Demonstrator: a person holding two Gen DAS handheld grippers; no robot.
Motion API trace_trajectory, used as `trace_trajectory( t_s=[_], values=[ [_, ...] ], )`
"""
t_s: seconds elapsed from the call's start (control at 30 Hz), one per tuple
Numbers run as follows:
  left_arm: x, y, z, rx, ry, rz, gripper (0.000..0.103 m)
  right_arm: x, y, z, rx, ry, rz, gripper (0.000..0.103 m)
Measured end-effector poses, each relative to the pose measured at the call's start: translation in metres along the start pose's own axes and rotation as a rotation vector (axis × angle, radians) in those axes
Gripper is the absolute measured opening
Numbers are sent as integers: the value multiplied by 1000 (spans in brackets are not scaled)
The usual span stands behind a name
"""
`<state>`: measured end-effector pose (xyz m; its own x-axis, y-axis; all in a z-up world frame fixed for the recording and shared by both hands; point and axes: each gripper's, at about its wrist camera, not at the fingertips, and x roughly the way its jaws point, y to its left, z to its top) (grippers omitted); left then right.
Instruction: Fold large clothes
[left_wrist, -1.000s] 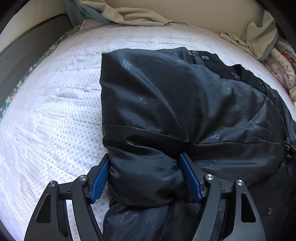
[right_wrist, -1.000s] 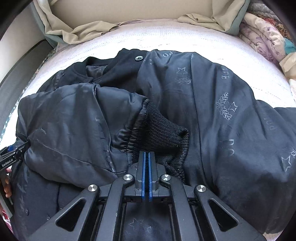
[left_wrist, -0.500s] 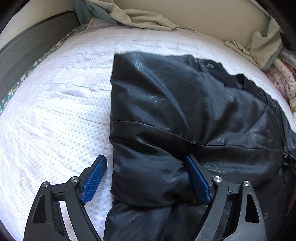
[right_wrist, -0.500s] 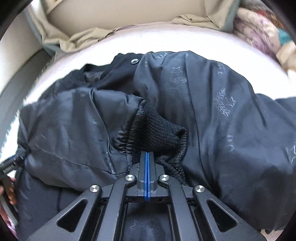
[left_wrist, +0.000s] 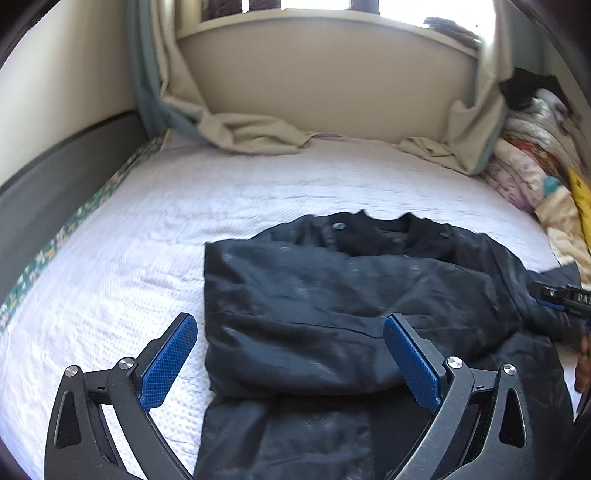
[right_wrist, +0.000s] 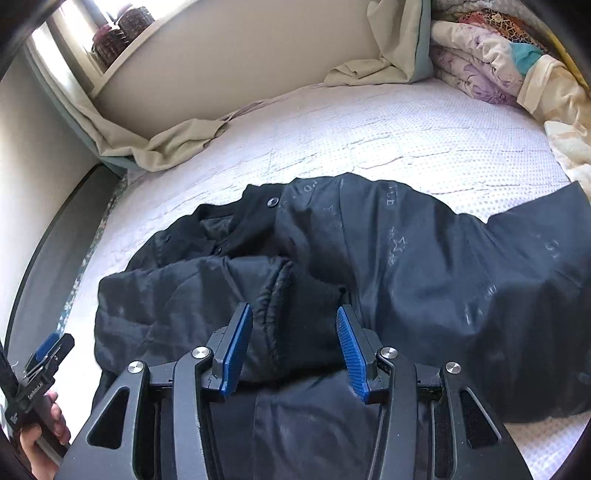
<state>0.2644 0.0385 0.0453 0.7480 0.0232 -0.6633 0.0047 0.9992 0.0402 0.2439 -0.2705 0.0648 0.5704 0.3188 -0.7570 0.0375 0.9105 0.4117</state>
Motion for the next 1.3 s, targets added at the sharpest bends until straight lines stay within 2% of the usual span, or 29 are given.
trace_trajectory(
  t_s=[0.2, 0.4, 0.57, 0.67, 1.0, 1.3],
  values=[
    [-20, -18, -3, 35, -41, -43, 102, -43, 10, -8, -62, -33, -80, 52],
    [-27, -23, -7, 29, -25, -70, 102, -82, 2, -18, -24, -27, -75, 57],
    [-29, -24, -11, 19, -14, -70, 102, -100, -38, -32, 52, -90, -99, 60],
    [-27, -23, -15, 16, -2, -60, 102, -99, -68, -40, 129, -69, -152, 60],
    [-13, -22, -22, -1, 59, -71, 102, -125, -125, -45, 279, -102, -149, 60],
    [-9, -7, -21, -68, 92, -101, 102, -196, -204, -54, 500, -278, -142, 60]
  ],
)
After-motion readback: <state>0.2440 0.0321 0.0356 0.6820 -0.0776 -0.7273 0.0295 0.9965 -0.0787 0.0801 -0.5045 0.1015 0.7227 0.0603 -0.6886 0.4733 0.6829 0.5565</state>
